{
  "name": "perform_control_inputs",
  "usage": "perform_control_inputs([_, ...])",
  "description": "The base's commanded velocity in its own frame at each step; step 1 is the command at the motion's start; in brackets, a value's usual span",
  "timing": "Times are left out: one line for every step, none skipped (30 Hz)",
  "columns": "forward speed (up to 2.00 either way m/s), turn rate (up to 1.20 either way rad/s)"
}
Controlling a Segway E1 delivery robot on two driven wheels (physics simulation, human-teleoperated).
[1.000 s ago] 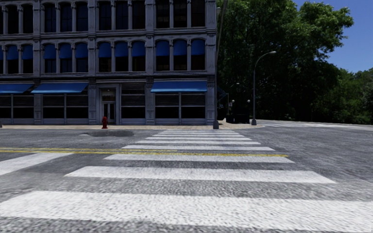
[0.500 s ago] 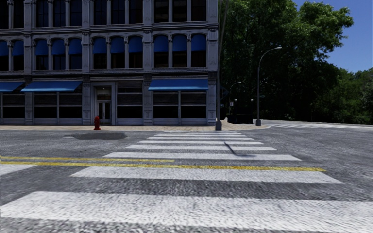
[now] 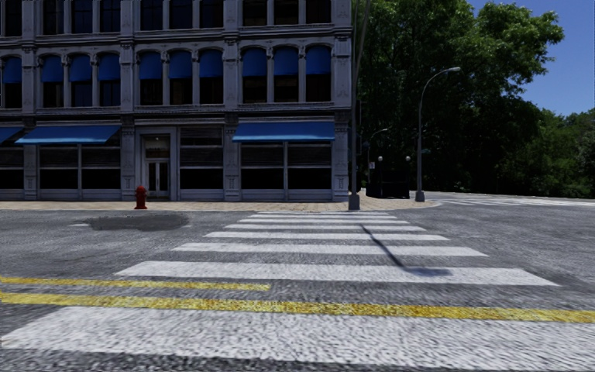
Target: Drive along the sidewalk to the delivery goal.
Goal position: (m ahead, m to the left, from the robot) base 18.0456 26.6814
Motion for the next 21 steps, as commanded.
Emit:
perform_control_inputs([2.0,0.0])
perform_control_inputs([2.0,0.0])
perform_control_inputs([2.0,0.0])
perform_control_inputs([2.0,0.0])
perform_control_inputs([2.0,0.0])
perform_control_inputs([2.0,0.0])
perform_control_inputs([2.0,0.0])
perform_control_inputs([2.0,0.0])
perform_control_inputs([2.0,0.0])
perform_control_inputs([2.0,0.0])
perform_control_inputs([2.0,0.0])
perform_control_inputs([2.0,0.0])
perform_control_inputs([2.0,0.0])
perform_control_inputs([2.0,0.0])
perform_control_inputs([2.0,0.0])
perform_control_inputs([2.0,0.0])
perform_control_inputs([2.0,0.0])
perform_control_inputs([2.0,0.0])
perform_control_inputs([2.0,0.0])
perform_control_inputs([2.0,0.0])
perform_control_inputs([2.0,0.0])
